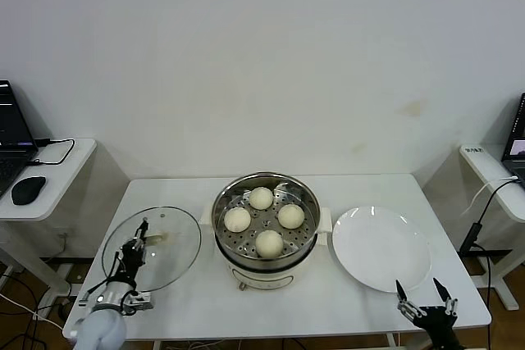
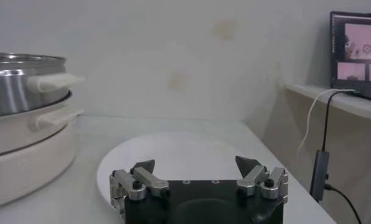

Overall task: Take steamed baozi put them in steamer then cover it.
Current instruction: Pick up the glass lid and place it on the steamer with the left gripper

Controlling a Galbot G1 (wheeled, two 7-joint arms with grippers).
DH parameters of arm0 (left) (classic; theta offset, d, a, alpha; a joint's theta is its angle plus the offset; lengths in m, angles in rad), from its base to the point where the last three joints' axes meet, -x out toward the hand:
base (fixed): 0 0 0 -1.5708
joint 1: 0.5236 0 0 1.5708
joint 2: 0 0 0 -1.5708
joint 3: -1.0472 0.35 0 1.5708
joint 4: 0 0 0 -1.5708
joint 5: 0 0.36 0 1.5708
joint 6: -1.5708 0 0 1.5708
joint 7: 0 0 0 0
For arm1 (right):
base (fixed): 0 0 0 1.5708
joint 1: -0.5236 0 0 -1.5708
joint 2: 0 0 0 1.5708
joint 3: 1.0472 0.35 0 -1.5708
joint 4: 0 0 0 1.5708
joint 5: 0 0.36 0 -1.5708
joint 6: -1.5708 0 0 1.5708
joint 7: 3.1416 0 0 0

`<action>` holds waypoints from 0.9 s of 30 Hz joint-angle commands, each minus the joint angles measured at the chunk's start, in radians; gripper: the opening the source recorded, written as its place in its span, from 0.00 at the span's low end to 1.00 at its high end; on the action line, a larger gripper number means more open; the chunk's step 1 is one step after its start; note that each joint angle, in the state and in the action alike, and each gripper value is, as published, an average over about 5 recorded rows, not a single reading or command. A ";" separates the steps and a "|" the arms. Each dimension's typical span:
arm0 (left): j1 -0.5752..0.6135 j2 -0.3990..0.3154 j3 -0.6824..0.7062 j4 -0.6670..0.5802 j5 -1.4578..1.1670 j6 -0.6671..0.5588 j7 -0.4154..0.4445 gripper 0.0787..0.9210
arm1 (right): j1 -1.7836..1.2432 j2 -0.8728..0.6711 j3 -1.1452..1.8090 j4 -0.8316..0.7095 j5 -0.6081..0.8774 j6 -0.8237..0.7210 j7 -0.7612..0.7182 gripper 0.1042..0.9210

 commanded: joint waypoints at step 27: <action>-0.073 0.258 0.254 -0.640 -0.180 0.411 0.373 0.08 | -0.015 0.068 -0.064 0.019 -0.213 0.057 0.013 0.88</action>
